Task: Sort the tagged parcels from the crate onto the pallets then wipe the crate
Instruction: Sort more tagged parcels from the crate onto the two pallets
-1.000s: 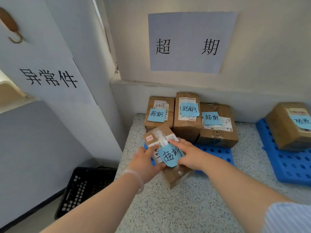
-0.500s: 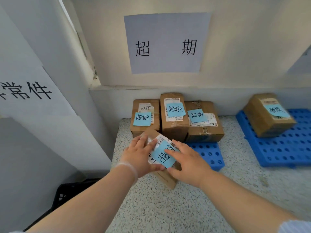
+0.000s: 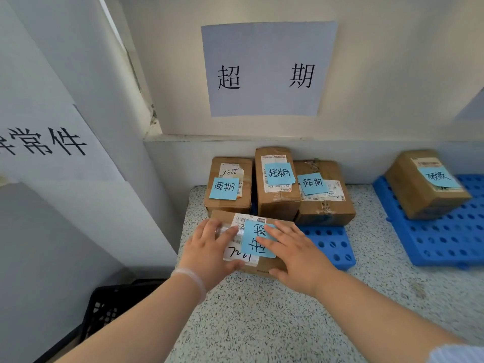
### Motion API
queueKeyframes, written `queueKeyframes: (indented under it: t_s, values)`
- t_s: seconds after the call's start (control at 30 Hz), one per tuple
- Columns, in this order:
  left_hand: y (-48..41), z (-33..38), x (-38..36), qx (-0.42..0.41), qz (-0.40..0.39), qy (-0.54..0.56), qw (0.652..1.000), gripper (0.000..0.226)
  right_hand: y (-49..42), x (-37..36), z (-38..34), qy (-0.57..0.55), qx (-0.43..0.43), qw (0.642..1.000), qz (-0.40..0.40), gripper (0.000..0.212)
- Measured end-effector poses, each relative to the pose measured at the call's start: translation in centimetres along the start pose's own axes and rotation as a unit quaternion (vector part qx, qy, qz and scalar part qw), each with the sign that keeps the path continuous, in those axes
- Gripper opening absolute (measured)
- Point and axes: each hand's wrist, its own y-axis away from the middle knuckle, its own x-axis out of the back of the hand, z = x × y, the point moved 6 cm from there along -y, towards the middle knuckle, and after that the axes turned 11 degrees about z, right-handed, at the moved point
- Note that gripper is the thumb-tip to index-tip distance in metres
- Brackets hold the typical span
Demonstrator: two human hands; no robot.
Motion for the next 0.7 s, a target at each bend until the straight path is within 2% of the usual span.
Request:
queueKeyframes:
  t_s: [0.3,0.53,0.7]
  values:
    - [-1.4,-2.0,-0.4,0.058,-0.01,0.064,0.996,0.081,-3.4,-0.7,0.2,0.024,0.02,0.999,0.011,0.069]
    - [-2.9,-1.4,-1.3,0.037,-0.049,0.038,0.997,0.077,-4.2,-1.1,1.3,0.018,0.009,0.999,0.036,0.069]
    - [-3.1,-1.9,-1.7,0.028,-0.039,0.03,0.998,0.078,-4.2,-1.4,1.6,0.014,0.011,0.998,0.058,0.072]
